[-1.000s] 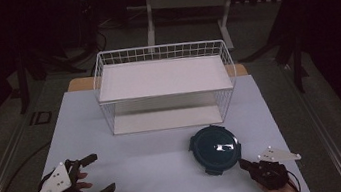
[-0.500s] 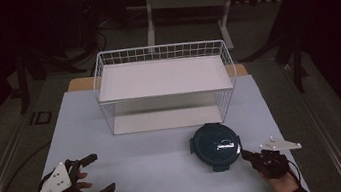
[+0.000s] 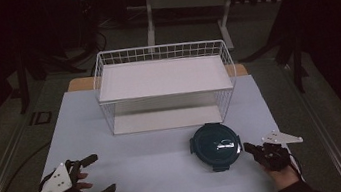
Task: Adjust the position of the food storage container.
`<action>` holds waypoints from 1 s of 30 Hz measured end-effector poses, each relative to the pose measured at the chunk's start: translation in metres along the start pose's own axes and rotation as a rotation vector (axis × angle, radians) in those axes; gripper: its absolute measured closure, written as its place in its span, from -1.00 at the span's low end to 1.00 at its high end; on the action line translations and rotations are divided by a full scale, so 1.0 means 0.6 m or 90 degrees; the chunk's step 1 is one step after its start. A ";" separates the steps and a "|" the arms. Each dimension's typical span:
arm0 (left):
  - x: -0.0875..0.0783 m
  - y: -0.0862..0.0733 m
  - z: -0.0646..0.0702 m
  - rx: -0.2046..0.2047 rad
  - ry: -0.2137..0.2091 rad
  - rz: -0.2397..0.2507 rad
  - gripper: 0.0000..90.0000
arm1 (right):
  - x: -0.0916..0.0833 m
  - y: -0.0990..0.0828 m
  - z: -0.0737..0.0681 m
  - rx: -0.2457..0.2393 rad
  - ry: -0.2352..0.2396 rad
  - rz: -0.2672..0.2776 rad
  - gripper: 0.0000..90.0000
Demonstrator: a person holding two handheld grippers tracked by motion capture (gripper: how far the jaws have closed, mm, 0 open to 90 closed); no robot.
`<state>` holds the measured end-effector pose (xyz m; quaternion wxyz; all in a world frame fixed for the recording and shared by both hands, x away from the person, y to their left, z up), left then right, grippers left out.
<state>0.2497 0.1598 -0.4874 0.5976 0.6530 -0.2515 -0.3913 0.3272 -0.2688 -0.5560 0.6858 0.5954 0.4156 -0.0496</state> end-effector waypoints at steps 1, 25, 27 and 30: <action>0.000 0.000 -0.001 -0.003 0.000 0.000 -1.00 | 0.005 0.001 0.001 -0.003 0.000 -0.005 1.00; 0.007 -0.005 0.000 -0.005 -0.002 -0.007 -1.00 | 0.054 0.026 -0.065 -0.032 0.053 -0.010 1.00; 0.007 -0.005 0.000 -0.007 -0.003 -0.006 -1.00 | 0.062 0.031 -0.077 -0.035 0.062 -0.008 1.00; 0.008 -0.006 0.001 -0.008 -0.005 -0.008 -1.00 | 0.066 0.034 -0.086 -0.044 0.068 -0.010 1.00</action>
Point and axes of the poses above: each handheld gripper's, and its own axes: x roughly forward along the jaws, y roughly out of its top, z roughly to its right, the point moved 10 cm from there along x, roughly forward along the jaws, and after that the axes turned 1 degree about -z, right-handed, at the moved point
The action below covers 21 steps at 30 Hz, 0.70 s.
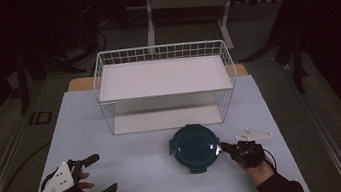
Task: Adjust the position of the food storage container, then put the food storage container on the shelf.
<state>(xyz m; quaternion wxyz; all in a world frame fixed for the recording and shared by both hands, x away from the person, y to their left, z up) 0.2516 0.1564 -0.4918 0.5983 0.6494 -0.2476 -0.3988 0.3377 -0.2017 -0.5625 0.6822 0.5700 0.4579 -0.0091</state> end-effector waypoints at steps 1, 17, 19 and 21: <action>0.000 -0.001 0.000 0.000 -0.001 -0.003 -1.00 | 0.004 0.002 -0.006 -0.003 0.007 0.001 1.00; 0.008 -0.004 0.003 -0.010 -0.006 -0.010 -1.00 | -0.031 0.032 -0.001 0.038 0.016 0.080 0.22; 0.010 0.000 0.005 -0.016 -0.007 -0.006 -1.00 | -0.038 0.040 -0.008 0.038 0.041 0.100 -0.08; 0.012 0.005 0.007 -0.016 -0.009 -0.006 -1.00 | -0.046 0.049 -0.014 0.037 0.048 0.121 -0.26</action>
Point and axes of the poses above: each handheld gripper's, and its own axes: x roughly forward along the jaws, y roughly out of its top, z roughly to its right, the point moved 10 cm from there along x, roughly forward along the jaws, and after that the axes turned 1 degree about -z, right-handed, at the moved point
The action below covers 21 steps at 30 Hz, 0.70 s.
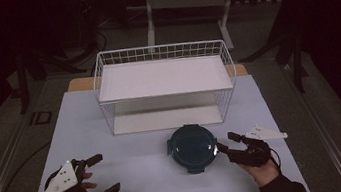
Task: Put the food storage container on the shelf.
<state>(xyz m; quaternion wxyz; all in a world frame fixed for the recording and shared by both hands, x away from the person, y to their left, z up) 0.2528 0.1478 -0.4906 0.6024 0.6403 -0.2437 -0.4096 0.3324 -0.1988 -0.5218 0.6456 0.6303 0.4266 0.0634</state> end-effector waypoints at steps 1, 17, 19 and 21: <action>0.001 0.002 0.001 -0.005 -0.002 0.002 -1.00 | -0.004 0.006 -0.004 0.005 0.006 0.012 -0.38; 0.056 0.043 0.001 -0.084 -0.008 -0.049 -1.00 | -0.037 0.064 -0.046 -0.106 -0.023 0.099 -0.69; 0.068 0.047 0.002 -0.069 -0.002 -0.059 -1.00 | -0.041 0.070 -0.050 -0.114 -0.030 0.110 -0.70; 0.074 0.049 0.004 -0.061 -0.006 -0.066 -1.00 | -0.043 0.073 -0.053 -0.113 -0.024 0.114 -0.70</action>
Point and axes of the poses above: each handheld gripper's, and its own axes: x roughly forward along the jaws, y roughly out of its top, z roughly to its right, the point moved 10 cm from there along x, roughly forward along the jaws, and after that the axes turned 1 degree about -z, right-handed, at the moved point
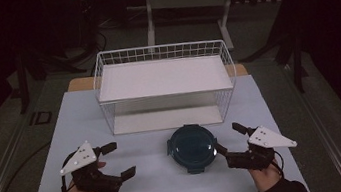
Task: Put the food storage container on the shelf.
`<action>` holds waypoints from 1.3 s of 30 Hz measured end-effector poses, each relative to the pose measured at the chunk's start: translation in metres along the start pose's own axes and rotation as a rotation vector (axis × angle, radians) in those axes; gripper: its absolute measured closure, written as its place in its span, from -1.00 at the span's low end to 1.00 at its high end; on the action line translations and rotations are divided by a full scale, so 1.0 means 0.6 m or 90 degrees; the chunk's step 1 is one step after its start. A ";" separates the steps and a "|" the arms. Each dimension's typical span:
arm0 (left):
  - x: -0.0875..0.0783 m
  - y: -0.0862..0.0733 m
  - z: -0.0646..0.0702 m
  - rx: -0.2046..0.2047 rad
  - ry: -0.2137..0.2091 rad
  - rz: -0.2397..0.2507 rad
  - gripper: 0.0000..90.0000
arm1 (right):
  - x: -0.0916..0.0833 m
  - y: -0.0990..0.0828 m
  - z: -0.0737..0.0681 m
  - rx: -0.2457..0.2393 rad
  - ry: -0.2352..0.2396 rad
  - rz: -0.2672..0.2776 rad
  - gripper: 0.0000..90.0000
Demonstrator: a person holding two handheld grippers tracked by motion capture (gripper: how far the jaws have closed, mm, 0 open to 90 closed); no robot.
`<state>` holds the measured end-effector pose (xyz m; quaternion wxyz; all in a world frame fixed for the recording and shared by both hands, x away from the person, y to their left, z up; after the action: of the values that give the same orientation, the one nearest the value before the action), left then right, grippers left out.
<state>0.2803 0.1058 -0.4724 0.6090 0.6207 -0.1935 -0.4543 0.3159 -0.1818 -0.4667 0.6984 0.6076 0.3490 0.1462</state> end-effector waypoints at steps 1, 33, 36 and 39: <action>0.010 0.003 0.002 0.016 0.008 -0.016 -1.00 | -0.001 0.003 -0.003 -0.002 0.007 0.001 -0.69; 0.213 -0.009 -0.011 -0.211 -0.068 -0.180 -1.00 | 0.004 -0.014 -0.004 0.027 0.034 -0.041 -0.76; 0.224 -0.033 -0.016 -0.247 -0.070 -0.233 -1.00 | 0.005 -0.018 -0.006 0.024 0.035 -0.045 -0.74; 0.231 -0.049 -0.025 -0.309 -0.070 -0.264 -1.00 | 0.010 -0.023 -0.007 0.025 0.039 -0.052 -0.74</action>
<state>0.3540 0.0096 -0.5474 0.6226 0.4583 0.0184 -0.6341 0.3142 -0.1782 -0.4819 0.6806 0.6016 0.3976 0.1295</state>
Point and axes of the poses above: each handheld gripper's, and its own axes: x roughly forward along the jaws, y roughly out of its top, z roughly to its right, the point moved 10 cm from there along x, roughly forward along the jaws, and after that the axes turned 1 degree about -z, right-handed, at the moved point
